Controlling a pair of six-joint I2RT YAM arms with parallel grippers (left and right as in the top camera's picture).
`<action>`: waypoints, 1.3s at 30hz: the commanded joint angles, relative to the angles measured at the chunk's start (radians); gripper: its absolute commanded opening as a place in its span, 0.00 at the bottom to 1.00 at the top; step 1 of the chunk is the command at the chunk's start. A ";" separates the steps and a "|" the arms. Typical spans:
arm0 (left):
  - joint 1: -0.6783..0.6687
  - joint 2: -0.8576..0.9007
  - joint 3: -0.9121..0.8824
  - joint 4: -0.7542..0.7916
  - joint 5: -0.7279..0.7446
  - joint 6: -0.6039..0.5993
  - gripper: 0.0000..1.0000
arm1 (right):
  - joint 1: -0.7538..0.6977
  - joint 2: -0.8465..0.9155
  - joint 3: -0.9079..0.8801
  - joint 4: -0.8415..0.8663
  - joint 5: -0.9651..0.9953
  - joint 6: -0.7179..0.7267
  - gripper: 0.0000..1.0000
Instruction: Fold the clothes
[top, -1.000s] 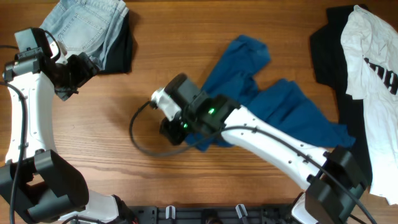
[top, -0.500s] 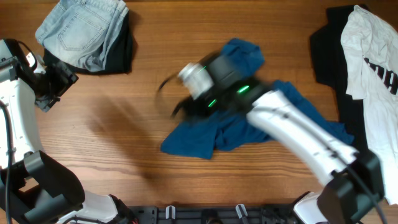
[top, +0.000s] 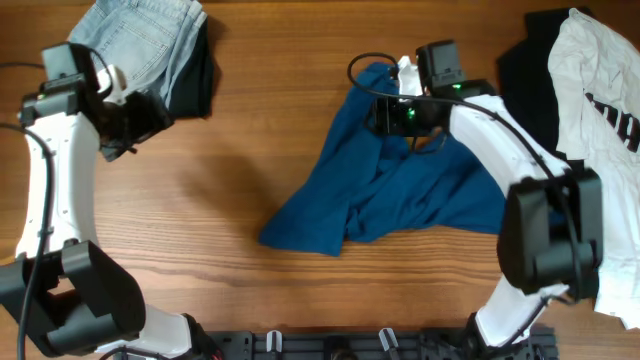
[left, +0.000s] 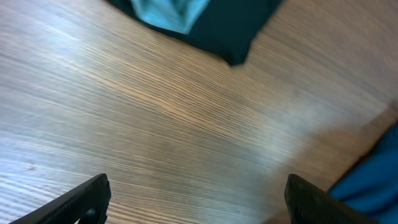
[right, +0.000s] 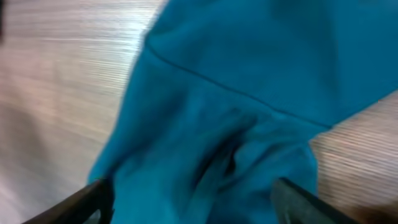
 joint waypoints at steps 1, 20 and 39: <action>-0.027 0.001 0.000 0.000 0.001 0.038 0.89 | 0.006 0.077 0.009 0.019 -0.040 0.022 0.67; 0.196 0.001 0.000 0.050 -0.010 0.037 0.88 | 0.367 -0.063 0.180 -0.018 -0.041 0.020 0.04; 0.288 -0.001 0.001 0.053 0.147 0.039 0.88 | 0.536 -0.154 0.179 -0.141 -0.022 0.008 0.71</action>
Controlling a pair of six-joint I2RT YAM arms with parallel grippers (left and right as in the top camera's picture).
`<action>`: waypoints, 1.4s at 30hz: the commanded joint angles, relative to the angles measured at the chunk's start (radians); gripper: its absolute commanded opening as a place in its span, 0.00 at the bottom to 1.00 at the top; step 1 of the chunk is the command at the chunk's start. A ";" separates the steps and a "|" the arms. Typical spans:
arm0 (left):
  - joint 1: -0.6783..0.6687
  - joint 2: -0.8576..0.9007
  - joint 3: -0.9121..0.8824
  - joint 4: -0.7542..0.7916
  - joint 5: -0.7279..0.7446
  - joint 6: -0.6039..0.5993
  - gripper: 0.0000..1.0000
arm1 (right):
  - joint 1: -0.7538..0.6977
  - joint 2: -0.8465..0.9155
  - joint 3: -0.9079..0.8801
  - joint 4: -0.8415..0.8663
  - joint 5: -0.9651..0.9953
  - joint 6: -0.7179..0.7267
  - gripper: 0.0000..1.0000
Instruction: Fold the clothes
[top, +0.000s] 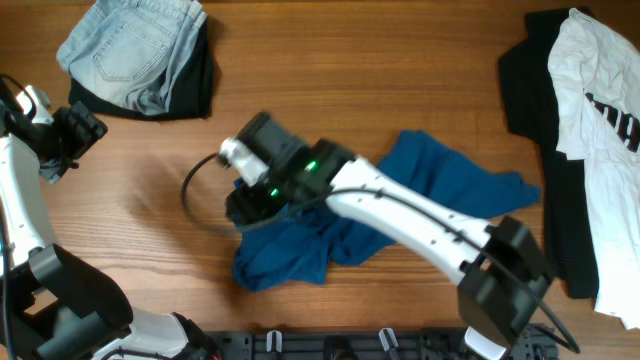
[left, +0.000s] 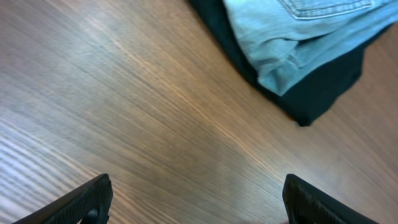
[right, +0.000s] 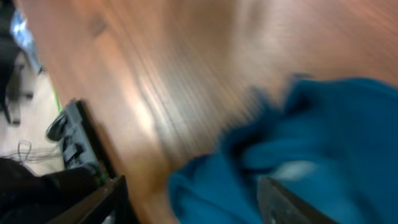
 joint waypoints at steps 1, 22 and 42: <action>-0.013 -0.002 0.001 0.003 0.187 0.040 0.87 | -0.180 -0.101 0.004 -0.056 0.023 -0.024 0.72; -0.866 0.100 0.001 -0.112 -0.068 -0.005 0.79 | -0.797 -0.114 -0.004 -0.193 0.085 -0.104 0.80; -0.933 0.210 -0.051 -0.217 -0.087 -0.067 0.87 | -0.797 -0.077 -0.004 -0.190 0.093 -0.105 0.81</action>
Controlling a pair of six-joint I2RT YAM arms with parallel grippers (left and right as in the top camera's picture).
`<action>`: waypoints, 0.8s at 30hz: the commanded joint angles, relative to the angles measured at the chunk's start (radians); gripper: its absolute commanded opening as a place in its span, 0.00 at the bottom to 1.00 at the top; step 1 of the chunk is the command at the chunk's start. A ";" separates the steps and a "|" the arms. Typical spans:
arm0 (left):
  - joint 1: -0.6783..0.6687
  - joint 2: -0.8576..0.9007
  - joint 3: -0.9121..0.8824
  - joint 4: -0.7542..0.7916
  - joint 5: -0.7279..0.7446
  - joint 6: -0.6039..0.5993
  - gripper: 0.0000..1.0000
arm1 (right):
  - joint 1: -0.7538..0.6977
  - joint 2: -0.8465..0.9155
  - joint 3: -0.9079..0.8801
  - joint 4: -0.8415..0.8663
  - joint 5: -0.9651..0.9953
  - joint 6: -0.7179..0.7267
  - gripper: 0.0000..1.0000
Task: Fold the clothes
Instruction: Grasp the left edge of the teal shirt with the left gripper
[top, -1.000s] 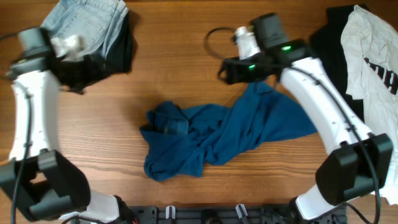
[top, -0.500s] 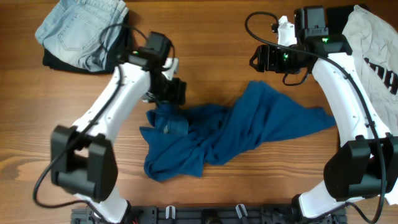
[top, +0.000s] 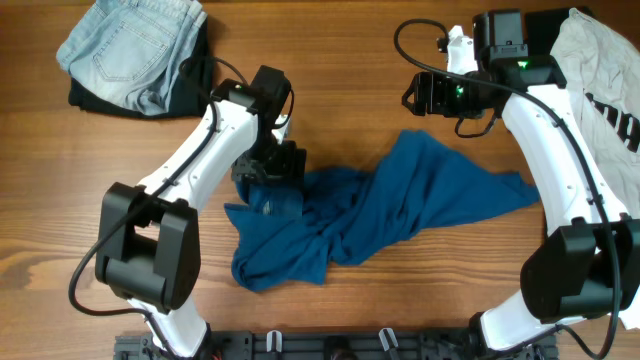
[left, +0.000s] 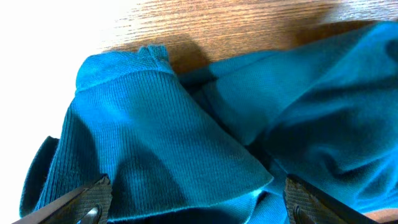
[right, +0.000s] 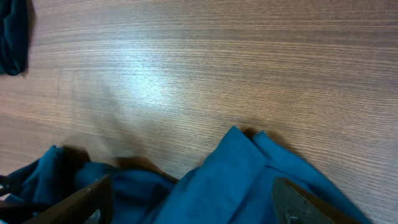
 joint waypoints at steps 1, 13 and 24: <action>0.001 0.011 -0.053 0.006 -0.014 -0.012 0.85 | -0.001 0.027 -0.003 0.003 0.010 -0.021 0.81; 0.001 0.013 -0.156 0.150 -0.145 -0.113 0.54 | -0.001 0.033 -0.003 0.035 0.011 -0.025 0.81; 0.001 0.012 -0.082 0.226 -0.004 -0.139 0.77 | -0.001 0.033 -0.003 0.047 0.010 -0.019 0.81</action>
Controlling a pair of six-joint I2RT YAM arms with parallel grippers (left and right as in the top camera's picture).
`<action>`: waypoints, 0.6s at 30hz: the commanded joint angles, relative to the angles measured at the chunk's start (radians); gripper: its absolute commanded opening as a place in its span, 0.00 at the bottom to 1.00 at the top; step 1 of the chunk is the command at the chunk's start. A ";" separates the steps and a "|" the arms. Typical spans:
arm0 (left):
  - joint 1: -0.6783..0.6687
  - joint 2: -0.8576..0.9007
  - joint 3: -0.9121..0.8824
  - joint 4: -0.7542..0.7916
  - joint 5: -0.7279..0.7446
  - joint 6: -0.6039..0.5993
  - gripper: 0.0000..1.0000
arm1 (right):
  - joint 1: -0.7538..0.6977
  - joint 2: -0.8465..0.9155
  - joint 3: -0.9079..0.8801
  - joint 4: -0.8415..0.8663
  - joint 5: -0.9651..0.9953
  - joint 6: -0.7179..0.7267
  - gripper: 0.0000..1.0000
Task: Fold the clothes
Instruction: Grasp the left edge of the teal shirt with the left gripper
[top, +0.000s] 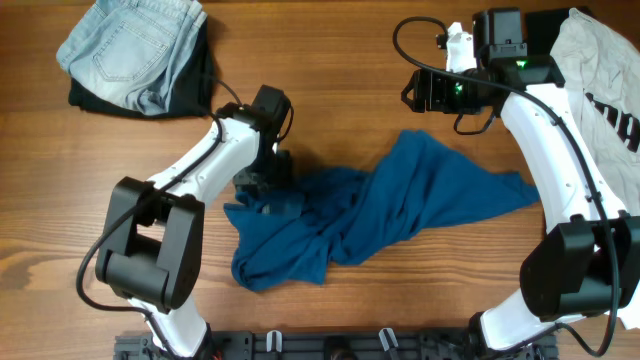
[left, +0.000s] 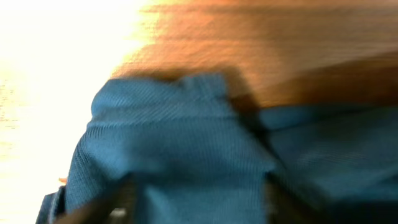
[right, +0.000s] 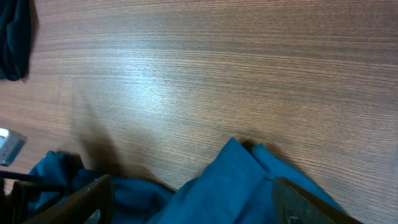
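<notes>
A crumpled blue garment lies across the middle of the wooden table. My left gripper is down on its upper left edge. In the blurred left wrist view the blue cloth fills the space between the fingers, which stand apart but closer together than full width. My right gripper hangs open over bare wood just beyond the garment's far corner, nothing between its fingers.
Folded light jeans on a dark garment sit at the far left corner. A white T-shirt lies over a black garment at the right edge. A black rail runs along the front edge.
My left gripper has shifted slightly up the garment's left edge and its fingers have come closer together around the cloth. The right gripper and the garment have barely moved.
First my right gripper was at the blue garment's far end and my left stood by the jeans. Then the right arm reached to the garment's left end, which lay further left. Later the right was back at the far corner, the left open on the cloth.
</notes>
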 joint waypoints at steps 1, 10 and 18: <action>0.000 0.010 0.094 0.015 0.138 -0.006 0.79 | -0.001 0.024 -0.003 0.007 0.010 -0.007 0.81; -0.053 0.076 0.090 -0.013 0.164 0.055 0.82 | -0.001 0.024 -0.003 0.005 0.010 -0.010 0.81; -0.083 0.141 0.092 -0.113 0.119 0.078 0.09 | -0.001 0.024 -0.003 0.007 0.011 -0.010 0.81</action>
